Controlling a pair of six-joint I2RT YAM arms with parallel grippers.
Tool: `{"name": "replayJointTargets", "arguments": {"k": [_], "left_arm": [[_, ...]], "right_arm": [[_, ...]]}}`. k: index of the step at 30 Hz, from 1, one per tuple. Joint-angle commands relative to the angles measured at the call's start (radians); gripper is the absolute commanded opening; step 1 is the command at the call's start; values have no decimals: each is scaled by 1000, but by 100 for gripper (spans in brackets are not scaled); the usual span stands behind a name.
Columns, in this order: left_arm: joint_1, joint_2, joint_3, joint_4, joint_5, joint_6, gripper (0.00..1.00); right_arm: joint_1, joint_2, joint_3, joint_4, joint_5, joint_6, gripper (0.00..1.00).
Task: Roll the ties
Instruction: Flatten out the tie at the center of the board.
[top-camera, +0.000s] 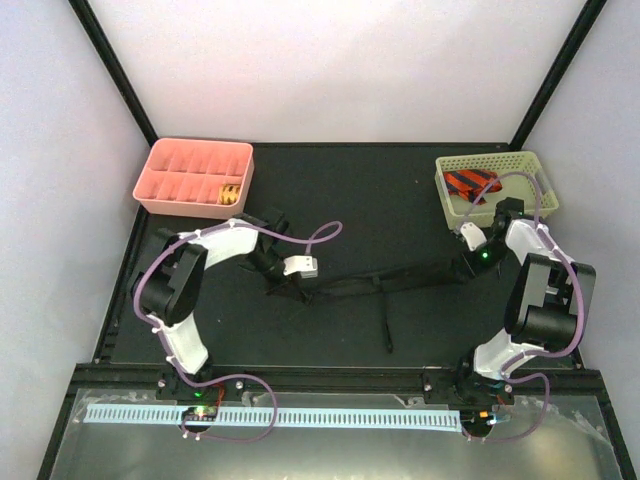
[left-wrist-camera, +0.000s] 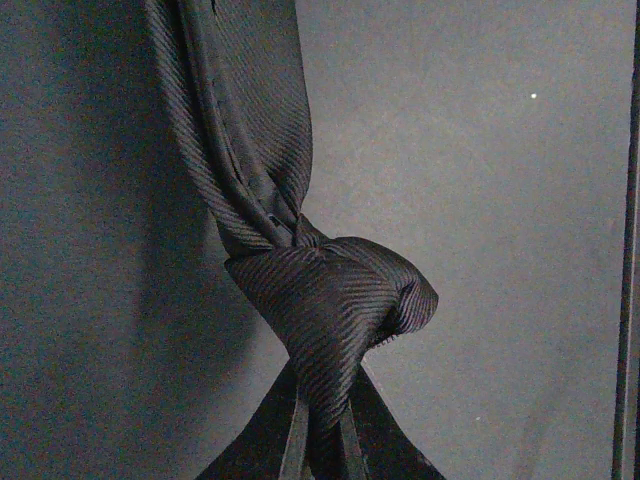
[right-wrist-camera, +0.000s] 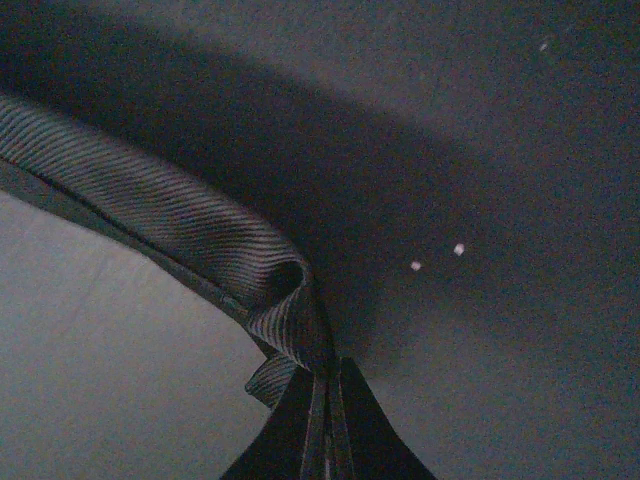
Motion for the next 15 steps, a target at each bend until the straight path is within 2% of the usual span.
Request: {"name": "replayJointTargets", "arguments": {"k": [1, 2, 5, 7, 9, 11, 13, 15], "left_arm": [[13, 41, 23, 21, 0, 19, 2], [14, 48, 24, 37, -10, 5, 2], [14, 72, 33, 57, -22, -31, 3], [15, 77, 38, 62, -38, -57, 12], [20, 80, 49, 55, -61, -80, 21], [44, 72, 62, 26, -34, -81, 35], [80, 44, 64, 16, 13, -90, 50], [114, -1, 53, 27, 40, -101, 54]], "right_arm": [[6, -6, -10, 126, 46, 47, 12], [6, -2, -8, 130, 55, 50, 17], [4, -21, -6, 126, 84, 55, 43], [4, -60, -2, 103, 88, 44, 57], [5, -118, 7, 57, 63, 13, 67], [10, -196, 4, -1, 4, -51, 73], [38, -302, -22, -64, -68, -111, 74], [107, -385, -76, -112, -107, -158, 74]]}}
